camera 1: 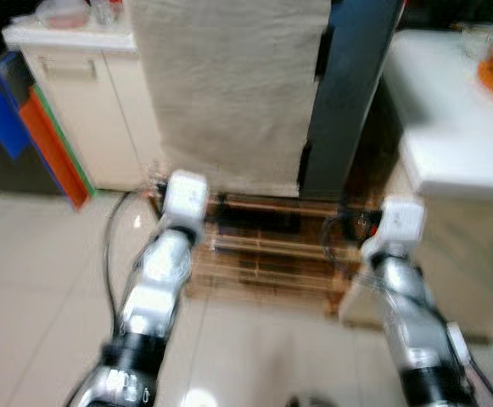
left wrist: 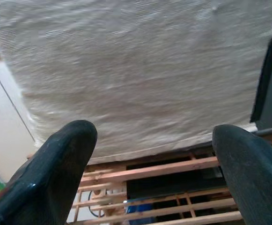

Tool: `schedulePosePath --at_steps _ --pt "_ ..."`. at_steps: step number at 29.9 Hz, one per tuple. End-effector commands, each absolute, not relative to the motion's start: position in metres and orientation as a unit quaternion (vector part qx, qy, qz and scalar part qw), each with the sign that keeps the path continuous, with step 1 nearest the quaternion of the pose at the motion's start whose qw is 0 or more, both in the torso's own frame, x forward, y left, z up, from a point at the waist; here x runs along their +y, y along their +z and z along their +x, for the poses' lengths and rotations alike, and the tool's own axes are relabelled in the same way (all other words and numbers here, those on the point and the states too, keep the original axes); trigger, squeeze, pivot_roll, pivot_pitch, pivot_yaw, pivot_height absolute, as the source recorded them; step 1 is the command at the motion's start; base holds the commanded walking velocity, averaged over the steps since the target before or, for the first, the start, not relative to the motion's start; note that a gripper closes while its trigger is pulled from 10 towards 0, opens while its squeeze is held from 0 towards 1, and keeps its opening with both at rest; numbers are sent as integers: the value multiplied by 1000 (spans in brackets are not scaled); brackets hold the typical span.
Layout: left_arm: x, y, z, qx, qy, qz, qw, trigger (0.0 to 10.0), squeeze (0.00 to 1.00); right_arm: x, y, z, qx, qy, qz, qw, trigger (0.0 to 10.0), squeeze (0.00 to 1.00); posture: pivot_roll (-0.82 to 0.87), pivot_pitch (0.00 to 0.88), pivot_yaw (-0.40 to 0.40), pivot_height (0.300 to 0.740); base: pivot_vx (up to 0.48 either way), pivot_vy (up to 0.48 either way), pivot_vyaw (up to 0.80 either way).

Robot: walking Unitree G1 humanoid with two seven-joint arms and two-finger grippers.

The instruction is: Restocking fridge

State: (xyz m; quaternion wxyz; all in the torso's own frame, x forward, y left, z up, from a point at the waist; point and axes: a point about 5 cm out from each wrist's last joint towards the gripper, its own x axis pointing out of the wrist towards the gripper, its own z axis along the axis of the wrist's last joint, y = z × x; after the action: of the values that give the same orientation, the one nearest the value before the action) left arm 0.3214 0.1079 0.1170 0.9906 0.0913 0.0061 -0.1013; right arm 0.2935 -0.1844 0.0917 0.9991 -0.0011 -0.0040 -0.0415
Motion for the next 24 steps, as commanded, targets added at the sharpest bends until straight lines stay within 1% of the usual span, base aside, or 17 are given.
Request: schedulePosePath --at_steps 1,9,14,24 --pt "119 112 322 18 -91 96 991 10000 0 -177 93 293 -10 -33 3 999 10000 0 9 5 33 740 0 480 0" --pt "119 112 322 21 -94 83 992 10000 0 -177 91 292 -5 -33 6 999 10000 0 4 17 35 740 0 480 0" --pt "118 111 322 21 -98 82 992 10000 0 -178 91 291 -5 -35 8 999 10000 0 2 20 33 740 0 480 -800" --pt "115 108 321 25 -102 79 991 10000 0 -177 91 290 -6 -33 2 999 10000 0 -5 22 35 740 0 480 0"
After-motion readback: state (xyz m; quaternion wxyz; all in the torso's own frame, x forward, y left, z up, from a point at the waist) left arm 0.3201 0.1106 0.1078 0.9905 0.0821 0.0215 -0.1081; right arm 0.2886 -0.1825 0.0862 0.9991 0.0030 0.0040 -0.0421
